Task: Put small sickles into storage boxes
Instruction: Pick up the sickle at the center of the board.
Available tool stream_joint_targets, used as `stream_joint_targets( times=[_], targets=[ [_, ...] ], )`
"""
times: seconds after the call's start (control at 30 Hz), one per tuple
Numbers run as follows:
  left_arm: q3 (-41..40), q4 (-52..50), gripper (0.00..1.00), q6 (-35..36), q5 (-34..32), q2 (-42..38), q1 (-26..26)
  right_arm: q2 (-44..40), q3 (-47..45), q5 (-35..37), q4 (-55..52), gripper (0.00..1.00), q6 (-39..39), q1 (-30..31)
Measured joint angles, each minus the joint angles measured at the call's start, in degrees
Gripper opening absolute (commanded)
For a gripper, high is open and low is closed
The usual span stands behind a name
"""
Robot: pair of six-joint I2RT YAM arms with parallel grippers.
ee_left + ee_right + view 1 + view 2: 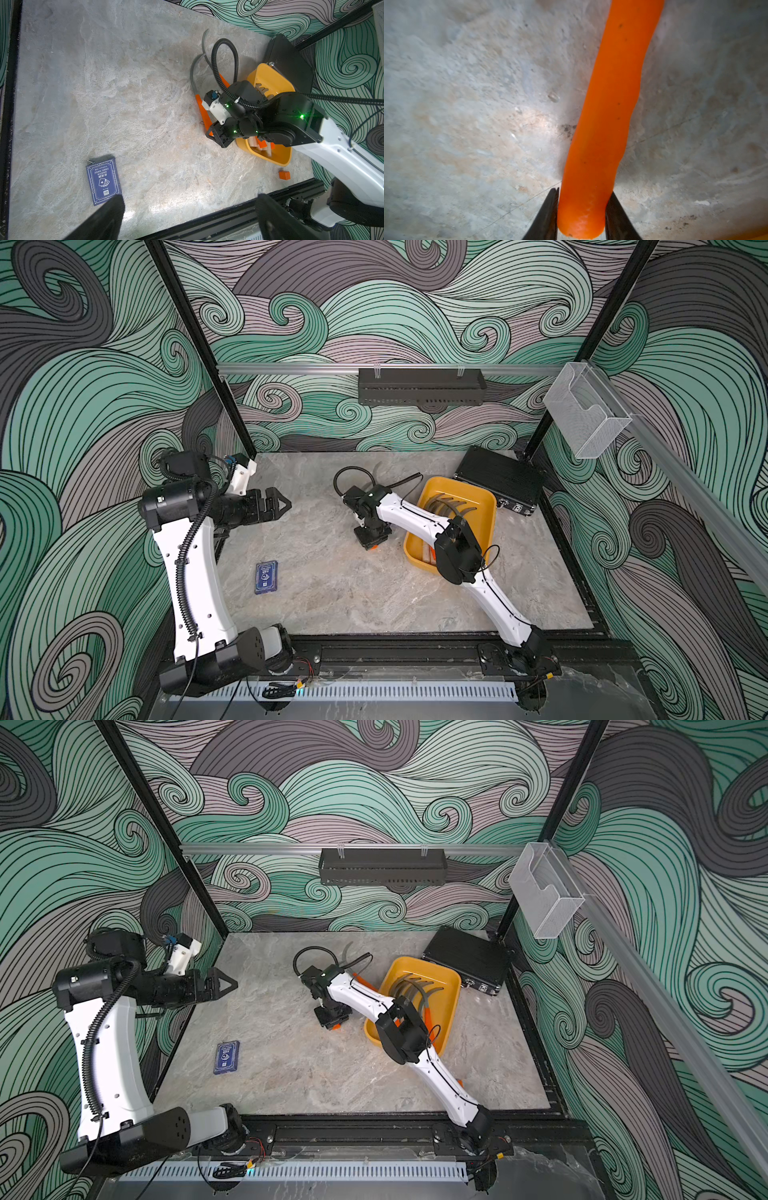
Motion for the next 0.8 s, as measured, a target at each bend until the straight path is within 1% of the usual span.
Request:
stream_joint_targets(
  times=[0.37, 0.53, 0.8],
  targets=[
    [0.00, 0.09, 0.99, -0.20, 0.22, -0.02, 0.00, -2.19, 4.26, -10.16, -0.02, 0.12, 3.80, -3.39],
    [0.00, 0.11, 0.99, -0.37, 0.31, -0.02, 0.00, -2.97, 4.35, -14.58, 1.05, 0.12, 5.27, -4.04],
    [0.00, 0.11, 0.99, -0.39, 0.42, -0.02, 0.00, -5.31, 2.73, -21.59, 5.68, 0.12, 8.15, -4.94]
  ],
)
